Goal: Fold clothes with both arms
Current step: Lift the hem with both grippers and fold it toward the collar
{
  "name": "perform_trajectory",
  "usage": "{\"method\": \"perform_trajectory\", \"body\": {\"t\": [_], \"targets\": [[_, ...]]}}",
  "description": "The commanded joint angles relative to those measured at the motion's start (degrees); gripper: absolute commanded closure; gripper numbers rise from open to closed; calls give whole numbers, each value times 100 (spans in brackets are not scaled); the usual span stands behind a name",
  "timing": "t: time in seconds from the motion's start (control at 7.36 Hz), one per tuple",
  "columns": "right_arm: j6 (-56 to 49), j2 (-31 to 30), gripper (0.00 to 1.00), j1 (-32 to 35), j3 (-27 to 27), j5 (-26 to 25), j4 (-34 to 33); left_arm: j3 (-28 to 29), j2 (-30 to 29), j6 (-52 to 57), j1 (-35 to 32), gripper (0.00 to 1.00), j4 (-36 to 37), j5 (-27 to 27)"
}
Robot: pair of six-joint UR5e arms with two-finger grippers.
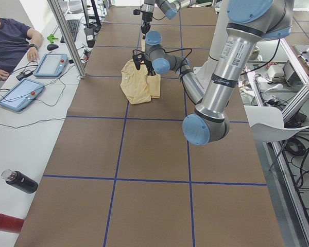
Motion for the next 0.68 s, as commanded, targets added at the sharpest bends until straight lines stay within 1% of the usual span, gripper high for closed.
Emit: {"method": "perform_trajectory", "body": {"t": [0.0, 0.14, 0.54], "targets": [[-213, 618, 100, 119, -1017, -44, 22, 674, -300, 61, -145, 100, -166, -4], [-267, 865, 100, 101, -1406, -44, 23, 1262, -686, 70, -145, 100, -411, -3], [-267, 947, 100, 57, -1970, -44, 584, 2469, -804, 35, -136, 100, -1728, 5]]}}
